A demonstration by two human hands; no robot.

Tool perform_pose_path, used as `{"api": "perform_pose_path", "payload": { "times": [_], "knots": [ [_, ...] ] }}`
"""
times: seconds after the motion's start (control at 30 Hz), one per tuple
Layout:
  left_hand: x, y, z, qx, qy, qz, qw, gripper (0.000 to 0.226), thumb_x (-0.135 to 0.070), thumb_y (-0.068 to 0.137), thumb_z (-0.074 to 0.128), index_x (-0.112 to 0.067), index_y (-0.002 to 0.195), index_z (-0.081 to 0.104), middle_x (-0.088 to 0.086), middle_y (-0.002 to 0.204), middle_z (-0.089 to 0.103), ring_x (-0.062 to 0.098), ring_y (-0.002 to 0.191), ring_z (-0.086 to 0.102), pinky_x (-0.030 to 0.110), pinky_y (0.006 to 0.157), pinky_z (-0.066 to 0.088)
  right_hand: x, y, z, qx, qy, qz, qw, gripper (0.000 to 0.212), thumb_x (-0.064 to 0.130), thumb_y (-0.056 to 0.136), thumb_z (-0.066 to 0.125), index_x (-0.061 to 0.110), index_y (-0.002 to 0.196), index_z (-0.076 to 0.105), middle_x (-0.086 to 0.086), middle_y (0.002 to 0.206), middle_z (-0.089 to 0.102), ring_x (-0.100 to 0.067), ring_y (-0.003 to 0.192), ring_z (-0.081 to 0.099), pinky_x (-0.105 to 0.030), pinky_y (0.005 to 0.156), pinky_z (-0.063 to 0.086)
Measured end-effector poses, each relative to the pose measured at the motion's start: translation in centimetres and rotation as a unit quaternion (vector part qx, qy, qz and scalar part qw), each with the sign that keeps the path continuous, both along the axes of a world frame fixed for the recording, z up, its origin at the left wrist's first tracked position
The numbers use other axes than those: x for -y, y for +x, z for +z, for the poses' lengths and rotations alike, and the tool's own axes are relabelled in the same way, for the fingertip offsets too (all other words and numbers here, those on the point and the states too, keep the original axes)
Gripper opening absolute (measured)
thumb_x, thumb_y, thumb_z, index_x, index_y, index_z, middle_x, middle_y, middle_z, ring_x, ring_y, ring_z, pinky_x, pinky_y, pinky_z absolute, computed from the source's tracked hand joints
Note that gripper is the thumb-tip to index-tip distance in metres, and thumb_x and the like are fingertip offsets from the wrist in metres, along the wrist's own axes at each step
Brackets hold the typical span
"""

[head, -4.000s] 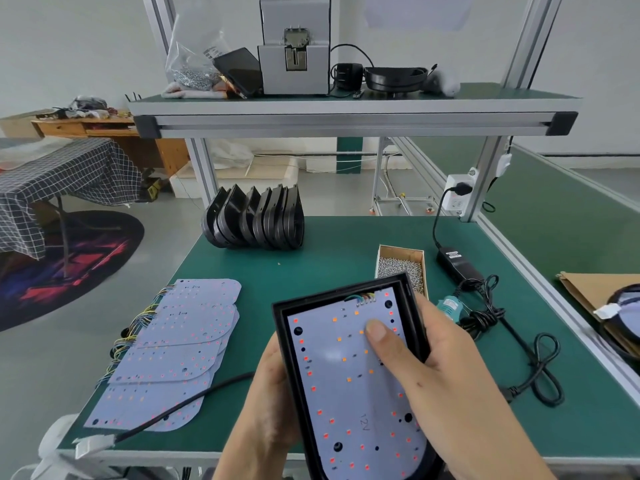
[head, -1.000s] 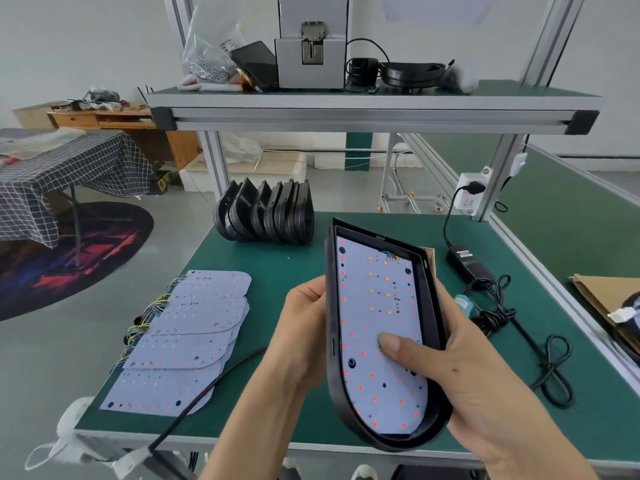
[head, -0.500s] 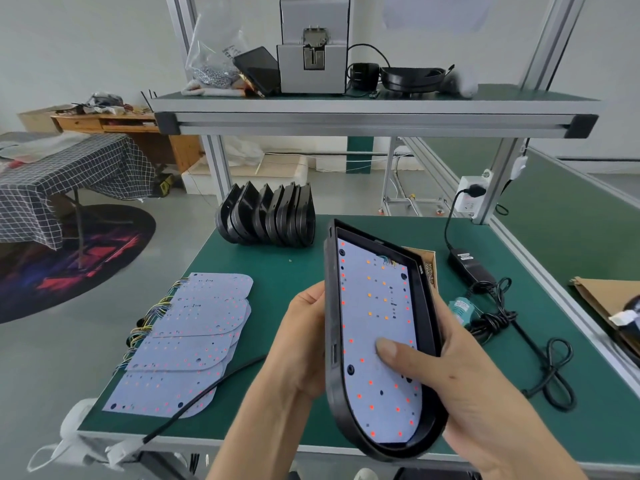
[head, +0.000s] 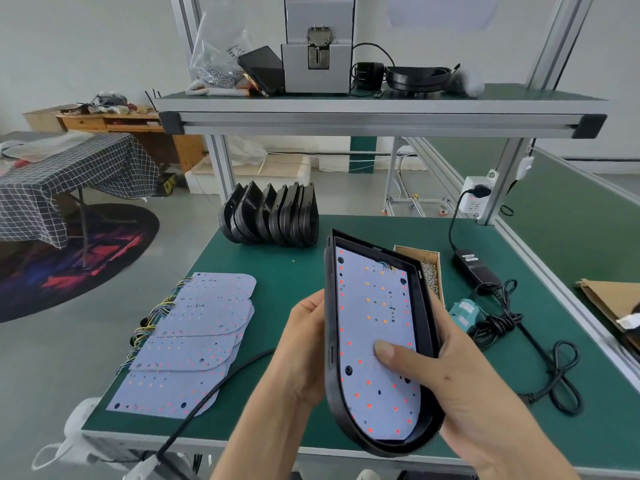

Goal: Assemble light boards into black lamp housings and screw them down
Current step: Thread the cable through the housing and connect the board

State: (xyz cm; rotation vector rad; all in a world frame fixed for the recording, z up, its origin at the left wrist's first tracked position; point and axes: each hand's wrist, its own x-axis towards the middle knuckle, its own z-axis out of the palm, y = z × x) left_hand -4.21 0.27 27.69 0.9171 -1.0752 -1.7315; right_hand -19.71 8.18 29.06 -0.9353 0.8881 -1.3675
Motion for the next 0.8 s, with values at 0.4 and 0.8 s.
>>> {"api": "perform_pose_path", "payload": {
  "times": [0.4,0.8],
  "knots": [
    [-1.1,1.9,-7.4,0.102,0.005,-0.012,0.995,0.07,-0.079,0.092,0.031,-0.034,0.12,0.077,0.001,0.123,0.076,0.017,0.118,0.07,0.037,0.101,0.052,6.4,-1.0,-7.3,-0.208,0.05,-0.105,0.971,0.075,-0.006,0.077,0.086,0.03,0.136,0.058,0.009,0.124,0.075,-0.013,0.115,0.071,-0.041,0.104,0.054],
    [-0.5,4.2,-10.4,0.387,-0.088,0.097,0.913,0.04,-0.037,0.102,0.057,-0.003,0.081,0.061,0.011,0.061,0.059,0.024,0.055,0.062,0.029,0.056,0.058,7.0,1.3,-11.4,-0.296,0.123,-0.123,0.939,0.058,0.001,0.085,0.076,0.036,0.126,0.056,0.031,0.109,0.071,0.015,0.1,0.065,-0.013,0.09,0.054]
  ]
}}
